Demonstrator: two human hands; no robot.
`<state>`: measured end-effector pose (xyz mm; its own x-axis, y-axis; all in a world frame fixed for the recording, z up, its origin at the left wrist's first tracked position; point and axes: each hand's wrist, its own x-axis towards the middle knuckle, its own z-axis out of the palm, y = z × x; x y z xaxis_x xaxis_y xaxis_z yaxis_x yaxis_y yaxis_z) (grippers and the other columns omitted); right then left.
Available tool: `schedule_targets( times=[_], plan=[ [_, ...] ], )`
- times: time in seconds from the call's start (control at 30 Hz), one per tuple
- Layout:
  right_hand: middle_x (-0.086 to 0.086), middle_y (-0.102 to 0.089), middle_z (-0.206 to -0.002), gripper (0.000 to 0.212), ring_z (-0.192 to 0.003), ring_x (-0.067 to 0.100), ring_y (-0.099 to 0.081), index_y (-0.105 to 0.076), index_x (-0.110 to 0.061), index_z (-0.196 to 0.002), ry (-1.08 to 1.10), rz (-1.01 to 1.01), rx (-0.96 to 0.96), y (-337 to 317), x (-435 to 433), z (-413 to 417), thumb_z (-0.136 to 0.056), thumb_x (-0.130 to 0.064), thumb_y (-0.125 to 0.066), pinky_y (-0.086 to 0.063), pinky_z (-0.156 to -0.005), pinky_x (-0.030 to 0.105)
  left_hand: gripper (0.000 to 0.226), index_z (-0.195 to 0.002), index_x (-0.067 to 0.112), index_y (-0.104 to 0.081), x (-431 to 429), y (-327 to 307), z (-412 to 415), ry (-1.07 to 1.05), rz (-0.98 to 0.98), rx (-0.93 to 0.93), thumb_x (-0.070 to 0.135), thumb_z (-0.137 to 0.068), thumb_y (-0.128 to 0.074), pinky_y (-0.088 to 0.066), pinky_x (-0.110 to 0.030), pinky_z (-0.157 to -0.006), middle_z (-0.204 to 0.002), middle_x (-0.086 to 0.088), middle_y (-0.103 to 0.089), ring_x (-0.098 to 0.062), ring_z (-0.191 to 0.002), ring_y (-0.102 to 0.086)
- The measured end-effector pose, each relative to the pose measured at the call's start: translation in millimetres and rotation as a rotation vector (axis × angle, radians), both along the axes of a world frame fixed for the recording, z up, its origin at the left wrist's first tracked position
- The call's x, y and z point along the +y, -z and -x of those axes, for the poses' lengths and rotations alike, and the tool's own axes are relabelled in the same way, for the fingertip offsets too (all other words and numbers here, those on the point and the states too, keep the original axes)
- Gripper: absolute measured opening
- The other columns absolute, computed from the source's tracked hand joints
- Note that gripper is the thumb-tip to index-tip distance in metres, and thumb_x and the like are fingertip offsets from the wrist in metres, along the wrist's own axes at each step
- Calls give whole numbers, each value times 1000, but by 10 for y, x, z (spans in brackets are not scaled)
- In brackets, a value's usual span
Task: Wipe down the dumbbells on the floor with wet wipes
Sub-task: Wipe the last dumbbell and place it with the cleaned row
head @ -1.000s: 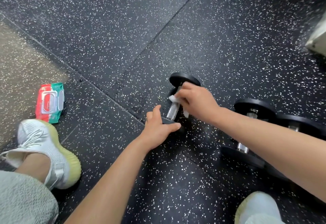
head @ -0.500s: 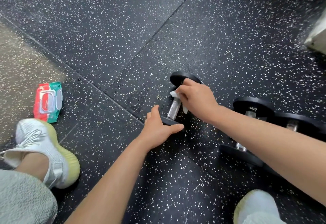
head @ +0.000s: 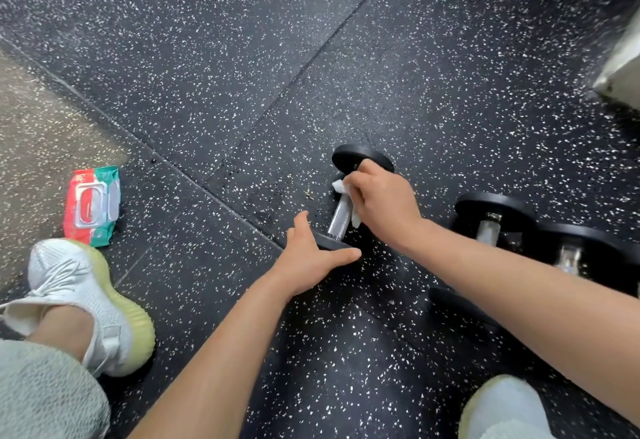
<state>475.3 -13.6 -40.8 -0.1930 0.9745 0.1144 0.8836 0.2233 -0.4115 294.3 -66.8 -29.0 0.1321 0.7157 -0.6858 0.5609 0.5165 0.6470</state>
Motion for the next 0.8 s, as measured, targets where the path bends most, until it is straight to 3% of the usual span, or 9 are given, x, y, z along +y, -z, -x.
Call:
schedule_targets(
  times=[0.2,0.3,0.4,0.47,0.63,0.8],
  plan=[
    [-5,-61,-92,22,-70,25,-63,-73,-21,-99,-279,45,59,74,-286,11,-95,-28,-53,-49,-53,38,110,-164,39,-1,-8,28,15,-38,33,-33,50,-86,-77,-31,-39,-110,-167,-1,-14,-24,-149,-30],
    [-7,-64,-94,17,-76,23,-65,-76,-23,-101,-164,51,101,33,-100,-76,-95,-27,-60,-53,-62,38,108,-164,37,-1,-14,16,-4,-24,21,-29,49,-88,-77,-30,-40,-113,-166,0,-14,-23,-150,-29],
    [-6,-64,-93,16,-73,25,-65,-76,-23,-97,30,18,113,23,-2,-45,-94,-27,-61,-52,-60,39,111,-165,34,0,-32,-15,-40,-9,19,-15,51,-88,-78,-28,-42,-119,-166,1,-13,-22,-151,-26],
    [-6,-63,-94,14,-70,25,-64,-75,-22,-94,22,19,87,29,-89,5,-94,-25,-62,-50,-57,37,116,-165,33,0,-50,2,-63,-21,14,12,54,-84,-81,-27,-44,-120,-167,-1,-12,-24,-152,-25],
    [-7,-62,-92,16,-74,22,-63,-75,-22,-98,-233,63,70,13,-252,-99,-97,-24,-59,-48,-57,35,128,-165,28,-3,-114,55,-150,35,-55,123,66,-74,-84,-28,-52,-124,-165,-3,-13,-32,-155,-21],
    [-4,-60,-90,13,-65,27,-59,-72,-20,-90,-18,-12,-27,14,-27,-221,-96,-22,-61,-50,-54,40,125,-164,28,-4,-152,30,-186,61,-93,134,69,-74,-81,-28,-49,-124,-164,0,-15,-27,-154,-19]
  ],
)
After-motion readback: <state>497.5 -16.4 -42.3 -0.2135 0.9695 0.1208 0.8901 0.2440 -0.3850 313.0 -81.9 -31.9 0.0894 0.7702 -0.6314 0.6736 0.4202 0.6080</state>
